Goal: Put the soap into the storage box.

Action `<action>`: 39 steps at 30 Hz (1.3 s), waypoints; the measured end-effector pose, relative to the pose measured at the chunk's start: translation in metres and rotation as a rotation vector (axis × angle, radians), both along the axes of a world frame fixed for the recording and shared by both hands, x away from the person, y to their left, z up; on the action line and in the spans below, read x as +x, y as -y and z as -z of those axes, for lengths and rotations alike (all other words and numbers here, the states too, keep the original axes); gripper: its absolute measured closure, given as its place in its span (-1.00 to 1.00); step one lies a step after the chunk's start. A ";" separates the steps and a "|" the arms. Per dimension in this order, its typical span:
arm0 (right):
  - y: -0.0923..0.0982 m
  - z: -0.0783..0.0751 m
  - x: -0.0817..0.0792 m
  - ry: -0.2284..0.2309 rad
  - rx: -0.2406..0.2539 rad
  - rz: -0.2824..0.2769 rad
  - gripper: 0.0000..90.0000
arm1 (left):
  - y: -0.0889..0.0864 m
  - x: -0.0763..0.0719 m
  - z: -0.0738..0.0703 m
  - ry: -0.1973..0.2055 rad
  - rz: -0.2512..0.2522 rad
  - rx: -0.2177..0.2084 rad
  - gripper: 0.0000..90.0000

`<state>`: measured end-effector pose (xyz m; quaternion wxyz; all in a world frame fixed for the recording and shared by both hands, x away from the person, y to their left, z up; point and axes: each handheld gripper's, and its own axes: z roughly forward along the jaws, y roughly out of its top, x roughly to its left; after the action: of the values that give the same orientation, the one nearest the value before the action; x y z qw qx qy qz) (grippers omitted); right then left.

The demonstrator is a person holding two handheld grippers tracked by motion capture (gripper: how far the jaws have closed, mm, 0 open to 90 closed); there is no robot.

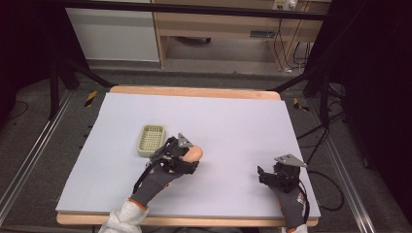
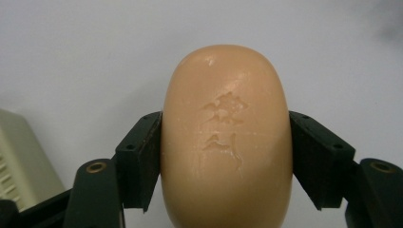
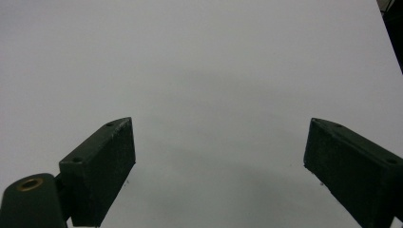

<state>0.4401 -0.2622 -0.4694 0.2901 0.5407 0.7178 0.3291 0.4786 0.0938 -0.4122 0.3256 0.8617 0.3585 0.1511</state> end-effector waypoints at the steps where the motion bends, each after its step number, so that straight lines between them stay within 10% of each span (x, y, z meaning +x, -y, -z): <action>1: 0.000 0.000 0.000 -0.001 0.000 0.000 -0.77 | -0.004 -0.001 -0.001 0.002 -0.004 0.000 -0.30; 39: -0.001 0.001 0.001 -0.002 -0.007 -0.013 -0.77 | -0.090 0.016 -0.015 0.112 -0.270 -0.118 -0.30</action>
<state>0.4407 -0.2609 -0.4709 0.2890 0.5354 0.7227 0.3280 0.4949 0.1836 -0.3974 0.3719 0.7752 0.4609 0.2198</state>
